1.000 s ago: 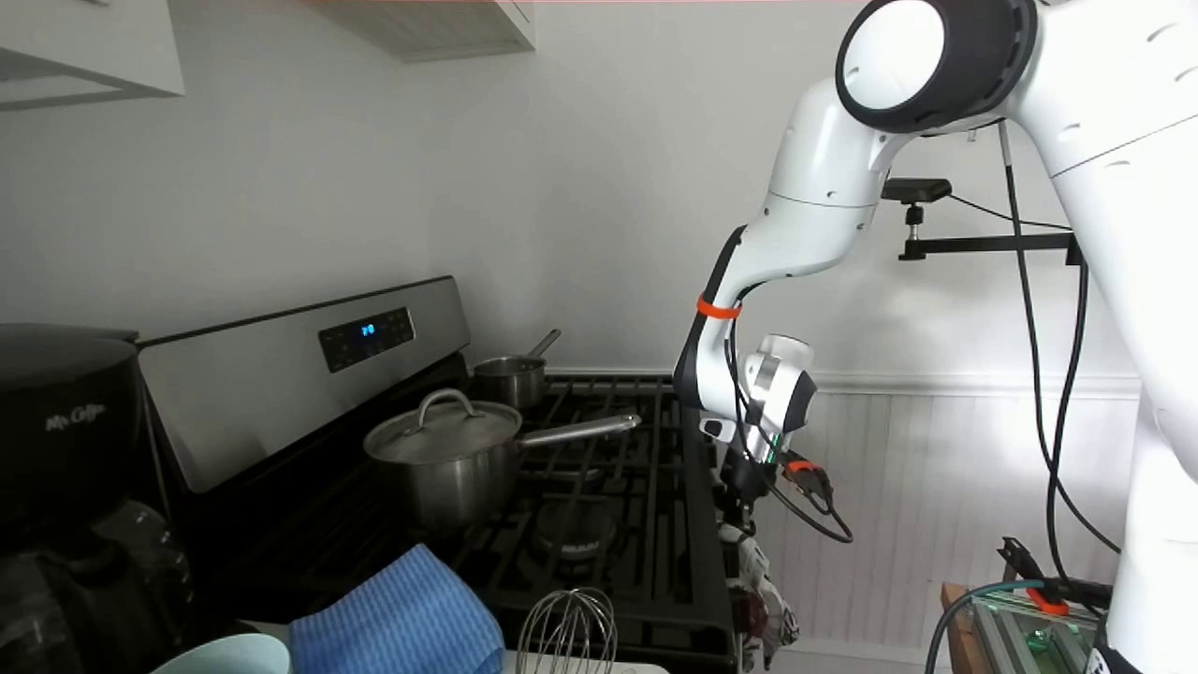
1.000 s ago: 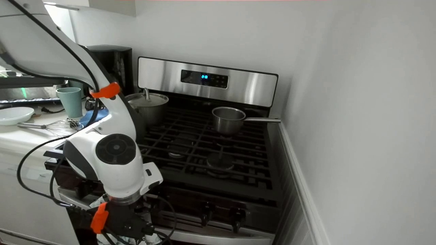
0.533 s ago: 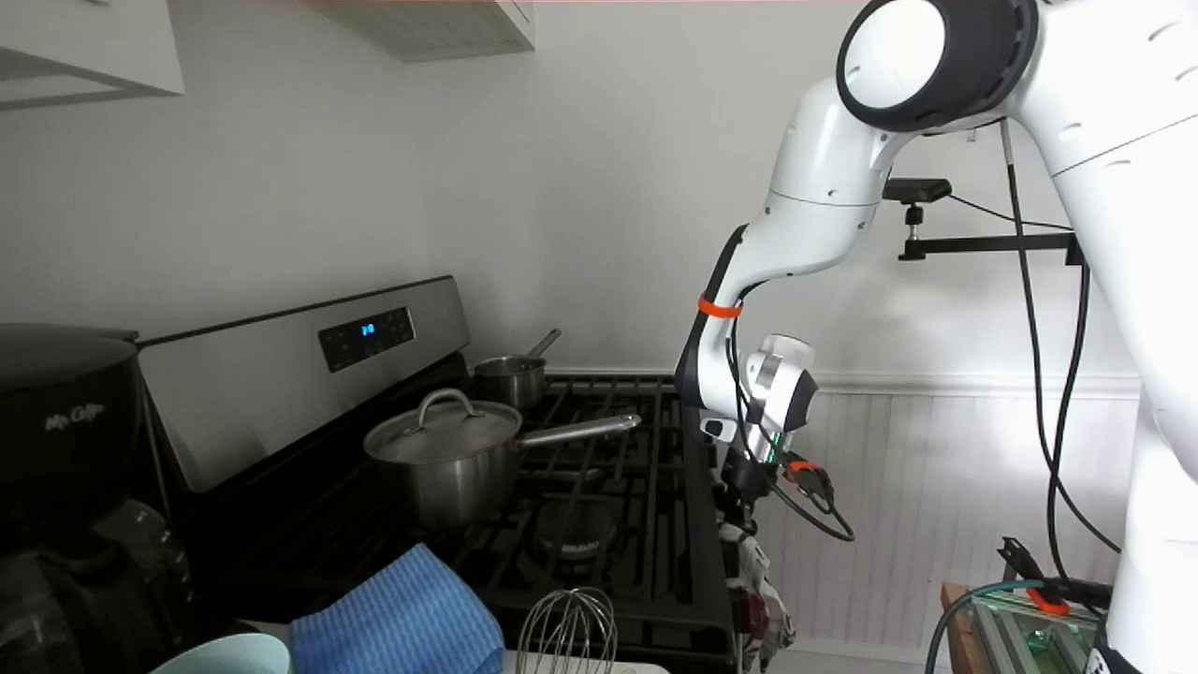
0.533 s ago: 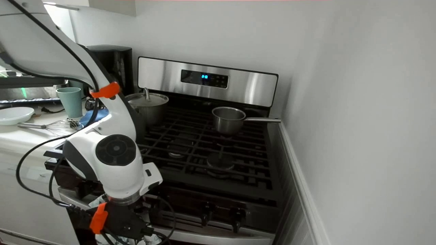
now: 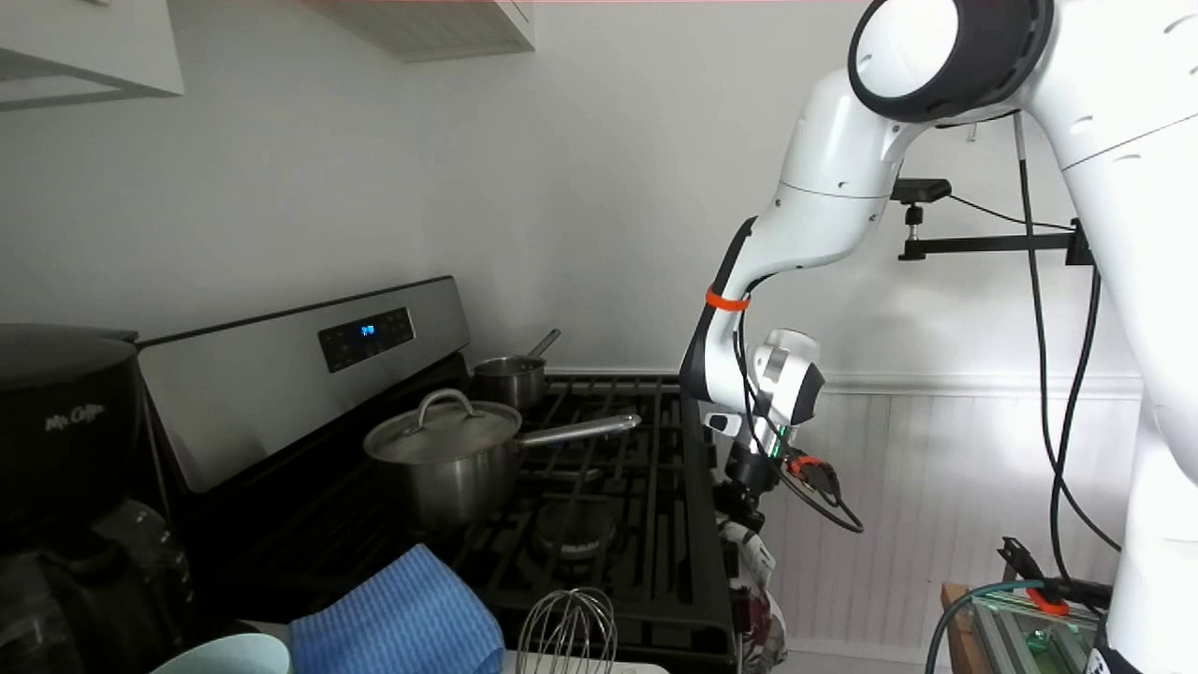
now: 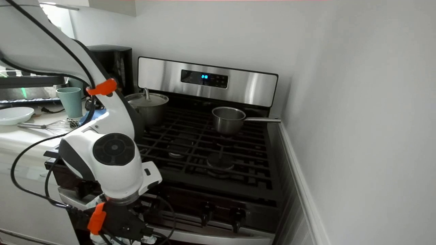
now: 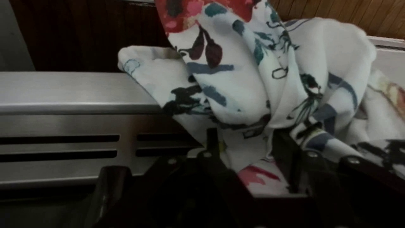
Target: Pick up the floral tea towel and the silver lid and put them on the silver pot on the left side of the stove, pick up the floral tea towel and hang it on the oven handle
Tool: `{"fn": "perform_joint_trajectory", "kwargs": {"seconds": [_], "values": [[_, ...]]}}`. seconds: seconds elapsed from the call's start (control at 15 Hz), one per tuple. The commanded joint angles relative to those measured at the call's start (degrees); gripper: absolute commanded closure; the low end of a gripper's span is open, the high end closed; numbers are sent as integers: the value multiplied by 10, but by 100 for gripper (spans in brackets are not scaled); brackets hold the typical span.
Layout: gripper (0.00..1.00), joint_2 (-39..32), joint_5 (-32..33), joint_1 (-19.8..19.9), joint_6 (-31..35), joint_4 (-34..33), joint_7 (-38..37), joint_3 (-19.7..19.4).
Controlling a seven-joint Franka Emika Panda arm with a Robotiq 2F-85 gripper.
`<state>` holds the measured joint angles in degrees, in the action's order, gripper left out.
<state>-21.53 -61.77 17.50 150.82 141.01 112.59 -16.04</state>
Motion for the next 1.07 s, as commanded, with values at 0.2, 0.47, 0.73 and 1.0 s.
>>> {"fn": "perform_joint_trajectory", "kwargs": {"seconds": [0.2, 0.47, 0.73, 1.0], "values": [[99, 43, 51, 37, 23, -16, -16, -17], [100, 50, 96, 42, 27, -23, -41, -31], [87, 69, 171, 43, 3, -9, -98, -32], [69, 105, 257, 47, -12, 8, -170, -36]]}}
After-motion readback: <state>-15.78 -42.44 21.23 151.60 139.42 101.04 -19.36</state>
